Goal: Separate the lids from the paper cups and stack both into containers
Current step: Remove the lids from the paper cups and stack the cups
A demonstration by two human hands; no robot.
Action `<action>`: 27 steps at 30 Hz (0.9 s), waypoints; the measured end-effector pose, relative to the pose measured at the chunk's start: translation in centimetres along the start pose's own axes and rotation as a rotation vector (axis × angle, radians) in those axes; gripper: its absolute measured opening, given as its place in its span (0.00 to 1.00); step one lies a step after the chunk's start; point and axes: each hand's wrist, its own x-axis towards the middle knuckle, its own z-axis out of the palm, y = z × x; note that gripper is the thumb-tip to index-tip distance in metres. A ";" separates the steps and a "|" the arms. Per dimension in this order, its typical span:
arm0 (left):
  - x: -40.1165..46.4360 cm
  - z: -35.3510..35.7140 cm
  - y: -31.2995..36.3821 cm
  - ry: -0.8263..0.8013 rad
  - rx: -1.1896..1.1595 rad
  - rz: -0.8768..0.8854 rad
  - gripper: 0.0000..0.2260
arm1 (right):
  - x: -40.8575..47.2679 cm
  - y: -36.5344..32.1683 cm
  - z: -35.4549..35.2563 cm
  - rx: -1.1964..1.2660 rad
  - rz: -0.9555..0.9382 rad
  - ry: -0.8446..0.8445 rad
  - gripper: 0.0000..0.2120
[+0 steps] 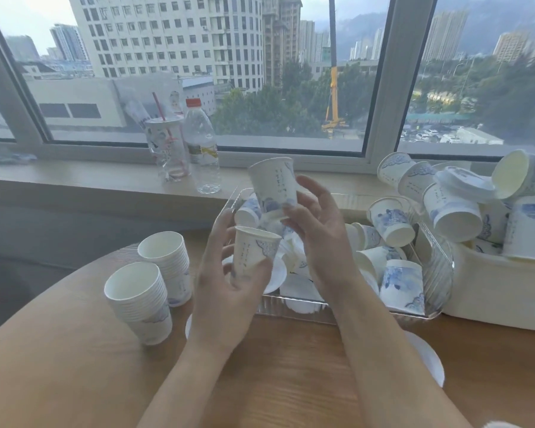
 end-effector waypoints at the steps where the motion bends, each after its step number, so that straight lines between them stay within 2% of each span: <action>1: -0.6 -0.2 -0.1 0.012 0.005 -0.004 0.37 | -0.2 0.2 0.4 -0.029 -0.005 -0.040 0.22; 9: -3.7 -1.4 -0.7 0.091 -0.027 -0.005 0.36 | -2.0 0.0 1.6 -0.297 0.008 -0.398 0.28; 12: -4.1 -2.0 -1.1 0.084 -0.003 0.017 0.36 | -1.8 0.4 1.4 -0.488 -0.077 -0.425 0.30; 15: -4.3 -2.3 -1.6 0.077 -0.005 0.015 0.36 | -1.7 0.6 1.1 -0.560 -0.095 -0.443 0.30; 21: -4.3 -2.4 -2.0 0.136 -0.051 -0.067 0.33 | -1.5 0.5 0.3 -0.637 -0.096 -0.409 0.16; 27: -4.1 -2.9 -1.9 0.171 -0.111 -0.079 0.34 | -1.5 0.8 0.0 -0.661 -0.076 -0.406 0.12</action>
